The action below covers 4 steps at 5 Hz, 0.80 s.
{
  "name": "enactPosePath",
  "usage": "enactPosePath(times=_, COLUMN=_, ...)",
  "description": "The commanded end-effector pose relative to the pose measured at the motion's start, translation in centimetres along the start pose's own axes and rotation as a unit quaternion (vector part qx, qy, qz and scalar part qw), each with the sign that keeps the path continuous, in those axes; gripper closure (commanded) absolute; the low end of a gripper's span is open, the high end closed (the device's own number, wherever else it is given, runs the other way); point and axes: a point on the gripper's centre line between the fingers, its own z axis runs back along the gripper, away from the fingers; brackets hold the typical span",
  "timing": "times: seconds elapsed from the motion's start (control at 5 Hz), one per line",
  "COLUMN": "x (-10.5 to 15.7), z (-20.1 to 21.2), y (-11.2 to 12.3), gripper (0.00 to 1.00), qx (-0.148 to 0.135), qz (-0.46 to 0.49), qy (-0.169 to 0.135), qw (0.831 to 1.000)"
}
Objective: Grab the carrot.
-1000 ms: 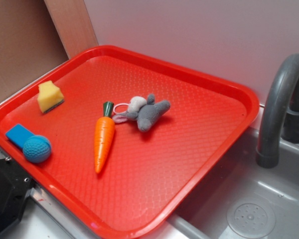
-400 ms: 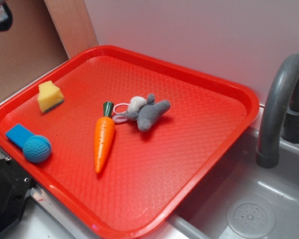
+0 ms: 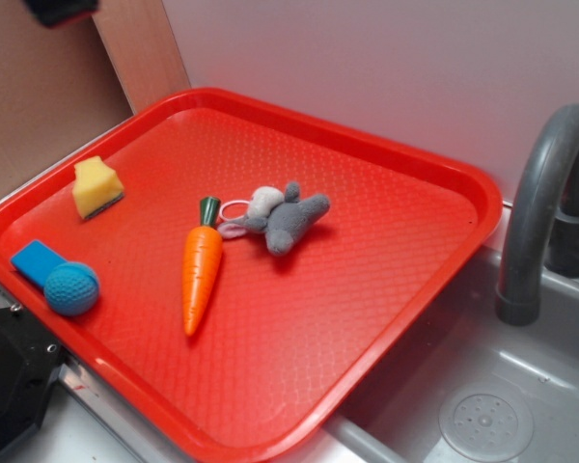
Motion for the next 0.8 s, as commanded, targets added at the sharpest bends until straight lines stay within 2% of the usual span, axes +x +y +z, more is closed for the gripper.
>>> enactPosePath(times=0.0, x=1.4, z=-6.6, y=-2.2, gripper=0.0, qx=0.01, qz=-0.027, qy=-0.054, qw=0.998)
enactPosePath(times=0.2, x=0.0, z=-10.2, y=-2.9, gripper=0.0, qx=0.012, qz=-0.089, qy=-0.036, qw=0.995)
enactPosePath(times=0.4, x=-1.2, z=-14.1, y=-3.4, gripper=0.0, qx=0.031, qz=-0.131, qy=-0.028, qw=0.991)
enactPosePath(times=0.6, x=0.2, z=-17.3, y=-2.3, gripper=0.0, qx=0.066, qz=-0.096, qy=-0.024, qw=0.993)
